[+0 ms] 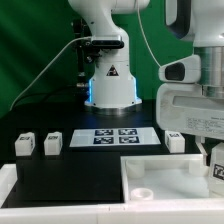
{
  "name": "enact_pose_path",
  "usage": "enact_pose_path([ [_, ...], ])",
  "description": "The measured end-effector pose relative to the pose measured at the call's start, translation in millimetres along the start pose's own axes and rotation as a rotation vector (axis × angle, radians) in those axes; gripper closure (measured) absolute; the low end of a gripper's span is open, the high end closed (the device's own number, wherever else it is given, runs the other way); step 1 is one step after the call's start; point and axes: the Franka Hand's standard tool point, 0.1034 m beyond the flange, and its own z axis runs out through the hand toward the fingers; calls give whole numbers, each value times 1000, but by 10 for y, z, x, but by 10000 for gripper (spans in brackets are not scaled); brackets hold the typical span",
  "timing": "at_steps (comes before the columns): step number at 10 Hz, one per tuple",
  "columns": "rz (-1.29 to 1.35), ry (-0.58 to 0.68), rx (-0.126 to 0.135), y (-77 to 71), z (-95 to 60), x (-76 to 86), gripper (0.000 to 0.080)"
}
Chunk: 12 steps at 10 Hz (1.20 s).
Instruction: Assemble one leg
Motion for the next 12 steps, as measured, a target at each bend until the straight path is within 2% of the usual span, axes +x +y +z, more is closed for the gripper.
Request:
enact_pose_path([
  [1,150,-4,13,8,6,12,505],
  [4,643,-56,72,16,24,-19,505],
  [5,669,-57,75,2,21,-40,505],
  [6,645,-56,73,9,32,-40,436],
  [7,594,-54,74,11,36,-41,294],
  [8,533,-52,75,13,39,-41,192],
  [9,225,-21,62,50,58,-37,192],
  [10,2,-4,56,53,58,-32,159],
  [12,-215,2,55,62,62,-19,151],
])
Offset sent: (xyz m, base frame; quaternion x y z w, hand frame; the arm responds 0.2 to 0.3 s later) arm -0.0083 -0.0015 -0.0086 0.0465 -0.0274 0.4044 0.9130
